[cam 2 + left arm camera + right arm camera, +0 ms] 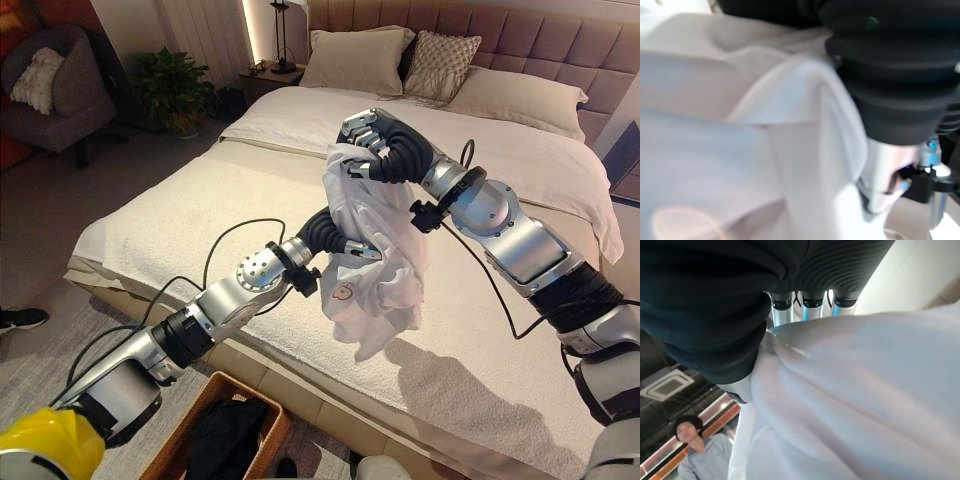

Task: Pick up clothes into the bucket

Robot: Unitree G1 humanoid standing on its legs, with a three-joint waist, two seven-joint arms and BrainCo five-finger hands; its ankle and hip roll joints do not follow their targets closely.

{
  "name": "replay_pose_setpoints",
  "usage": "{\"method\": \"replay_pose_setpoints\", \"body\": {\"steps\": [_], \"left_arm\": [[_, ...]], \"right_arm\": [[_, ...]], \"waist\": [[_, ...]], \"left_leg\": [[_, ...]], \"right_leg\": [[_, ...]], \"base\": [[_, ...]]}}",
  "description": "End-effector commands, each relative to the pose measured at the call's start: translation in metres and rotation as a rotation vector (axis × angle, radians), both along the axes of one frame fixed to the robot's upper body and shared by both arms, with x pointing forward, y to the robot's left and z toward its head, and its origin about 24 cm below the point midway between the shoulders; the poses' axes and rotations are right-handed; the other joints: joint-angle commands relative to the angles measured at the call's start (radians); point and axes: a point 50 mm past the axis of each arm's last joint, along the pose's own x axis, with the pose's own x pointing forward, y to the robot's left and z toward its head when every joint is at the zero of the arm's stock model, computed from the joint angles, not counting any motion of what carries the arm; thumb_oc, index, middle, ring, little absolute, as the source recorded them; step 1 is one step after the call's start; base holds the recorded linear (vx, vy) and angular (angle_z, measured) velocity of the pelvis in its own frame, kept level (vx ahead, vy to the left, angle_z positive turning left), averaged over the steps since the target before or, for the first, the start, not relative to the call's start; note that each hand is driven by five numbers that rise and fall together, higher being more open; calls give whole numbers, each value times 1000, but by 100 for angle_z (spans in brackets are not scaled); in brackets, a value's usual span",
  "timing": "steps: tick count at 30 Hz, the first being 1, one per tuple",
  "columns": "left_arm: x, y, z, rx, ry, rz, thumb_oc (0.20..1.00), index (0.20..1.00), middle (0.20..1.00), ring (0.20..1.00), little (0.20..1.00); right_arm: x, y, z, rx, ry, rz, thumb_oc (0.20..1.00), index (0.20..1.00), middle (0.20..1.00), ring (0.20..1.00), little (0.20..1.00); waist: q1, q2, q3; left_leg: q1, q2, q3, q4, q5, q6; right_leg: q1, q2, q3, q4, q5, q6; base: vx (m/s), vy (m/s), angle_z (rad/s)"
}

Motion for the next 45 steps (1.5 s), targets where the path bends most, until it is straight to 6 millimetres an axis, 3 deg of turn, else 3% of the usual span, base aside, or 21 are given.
{"method": "replay_pose_setpoints", "body": {"steps": [1, 7, 8, 9, 13, 15, 20, 21, 22, 25, 26, 27, 29, 30, 31, 32, 33, 36, 37, 43, 45], "left_arm": [[-13, -29, 11, -41, 53, -193, 200, 200, 200, 200, 200], [-14, -18, -1, -52, 137, -202, 200, 200, 200, 200, 200], [-13, -10, -5, -69, 162, -178, 200, 200, 200, 200, 200], [-12, -6, -7, -82, 177, -164, 200, 200, 200, 200, 200], [-12, 6, -17, -140, 235, -112, 200, 200, 200, 200, 200], [-17, 19, -15, -180, 237, -91, 200, 200, 200, 200, 200], [-23, 33, -12, -207, 209, -72, 200, 200, 200, 200, 200], [-27, 47, -8, -239, 189, -46, 200, 200, 200, 200, 200], [-27, 47, -8, -238, 191, -46, 200, 200, 200, 200, 200], [-38, 76, 0, -329, 144, 22, 200, 200, 200, 200, 200], [-39, 76, 0, -328, 146, 22, 200, 200, 200, 200, 200], [-45, 101, 5, -407, 95, 119, 200, 200, 200, 200, 200], [-51, 116, 7, -455, 65, 185, 200, 200, 200, 200, 200], [-52, 117, 7, -454, 66, 187, 200, 200, 200, 200, 200], [-58, 134, 6, -509, 49, 267, 200, 200, 200, 200, 200], [-58, 135, 5, -509, 50, 268, 200, 200, 200, 200, 200], [-66, 155, 3, -543, 10, 372, 200, 200, 200, 200, 200], [-78, 176, 2, -552, -44, 495, 200, 200, 200, 200, 200], [-87, 194, 1, -548, -111, 625, 200, 200, 200, 200, 200], [-108, 227, -5, -474, -205, 875, 200, 200, 200, 200, 200], [-112, 237, -21, -420, -159, 958, 200, 200, 200, 200, 200]], "right_arm": [[-16, 27, 38, 90, -119, 173, 200, 200, 200, 200, 200], [-14, 20, 32, 111, -110, 144, 200, 200, 200, 200, 200], [-14, 15, 30, 125, -119, 118, 485, 485, 485, 485, 485], [-13, 10, 28, 142, -126, 93, 1000, 1000, 1000, 1000, 1000], [-9, -5, 17, 212, -115, 10, 1000, 1000, 1000, 1000, 1000], [-4, -34, 6, 255, -133, -159, 1000, 1000, 1000, 1000, 1000], [-1, -72, -19, 252, -121, -376, 1000, 1000, 1000, 1000, 1000], [-2, -99, -40, 253, -84, -515, 1000, 1000, 1000, 1000, 1000], [-2, -99, -40, 254, -82, -516, 1000, 1000, 1000, 1000, 1000], [-14, -138, -100, 249, 56, -744, 1000, 1000, 1000, 1000, 1000], [-15, -138, -101, 249, 58, -745, 1000, 1000, 1000, 1000, 1000], [-34, -155, -152, 318, 195, -880, 1000, 1000, 1000, 1000, 1000], [-46, -150, -188, 417, 309, -921, 1000, 1000, 1000, 1000, 1000], [-46, -149, -189, 418, 311, -920, 1000, 1000, 1000, 1000, 1000], [-62, -148, -230, 467, 462, -975, 1000, 1000, 1000, 1000, 1000], [-62, -147, -230, 467, 464, -974, 1000, 1000, 1000, 1000, 1000], [-87, -144, -273, 445, 635, -1031, 1000, 1000, 1000, 1000, 1000], [-107, -139, -302, 404, 764, -1049, 1000, 1000, 1000, 1000, 1000], [-133, -137, -331, 362, 897, -1099, 1000, 1000, 1000, 1000, 1000], [-183, -134, -370, 249, 1116, -1167, 1000, 1000, 1000, 1000, 1000], [-202, -134, -381, 192, 1187, -1186, 1000, 1000, 1000, 1000, 1000]], "waist": [[10, -61, -66], [7, -59, -70], [8, -58, -70], [8, -57, -70], [10, -56, -67], [12, -51, -62], [20, -52, -55], [24, -51, -48], [25, -52, -49], [37, -54, -28], [37, -55, -30], [42, -55, -11], [46, -57, 4], [45, -58, 3], [50, -59, 21], [48, -59, 19], [54, -61, 40], [56, -65, 54], [61, -67, 72], [69, -70, 106], [73, -69, 131]], "left_leg": [[-12, 26, -6, 50, -65, -39], [-3, 30, -6, 44, -66, -42], [-3, 31, -7, 43, -66, -41], [-3, 31, -7, 44, -66, -41], [-2, 30, -10, 42, -67, -39], [-4, 28, -15, 44, -70, -35], [-9, 23, -24, 49, -74, -31], [-14, 21, -28, 52, -75, -29], [-15, 21, -28, 52, -75, -29], [-30, 15, -40, 63, -78, -25], [-30, 15, -40, 64, -79, -25], [-41, 12, -46, 72, -81, -22], [-58, 8, -51, 83, -82, -20], [-59, 7, -52, 84, -83, -20], [-74, 4, -56, 96, -83, -19], [-75, 4, -56, 97, -84, -19], [-91, 2, -58, 110, -85, -19], [-109, 0, -58, 124, -89, -20], [-128, -2, -60, 137, -89, -20], [-168, -7, -61, 164, -94, -19], [-190, -12, -63, 180, -94, -16]], "right_leg": [[61, -86, -18, -25, -17, 92], [69, -84, -21, -31, -19, 91], [71, -83, -22, -32, -21, 91], [72, -83, -23, -32, -21, 90], [74, -84, -24, -33, -22, 89], [74, -86, -25, -33, -23, 88], [72, -88, -32, -29, -25, 88], [69, -90, -34, -27, -27, 88], [69, -90, -35, -27, -27, 88], [60, -91, -38, -21, -30, 86], [60, -91, -38, -20, -30, 86], [52, -92, -41, -16, -31, 84], [37, -92, -41, -8, -33, 83], [36, -92, -41, -7, -34, 83], [23, -93, -41, 0, -34, 81], [23, -93, -41, 1, -35, 81], [6, -95, -39, 11, -34, 79], [-13, -96, -37, 22, -34, 78], [-33, -96, -34, 36, -33, 78], [-78, -99, -28, 68, -34, 78], [-102, -105, -27, 86, -33, 80]], "base": [[0, 0, 0], [2, -1, 1], [0, 0, 0], [0, 0, 0], [0, 0, 0], [0, 0, 0], [-1, 11, 6], [-5, 6, 9], [-9, 7, 9], [-3, 1, 1], [-42, 10, 3], [-40, 5, 5], [-54, 6, 7], [-64, 10, 10], [-36, 8, 9], [-81, 14, 9], [-43, 6, 5], [-59, 4, 1], [-49, 10, -3], [-15, 7, 1], [-36, 33, 1]]}}
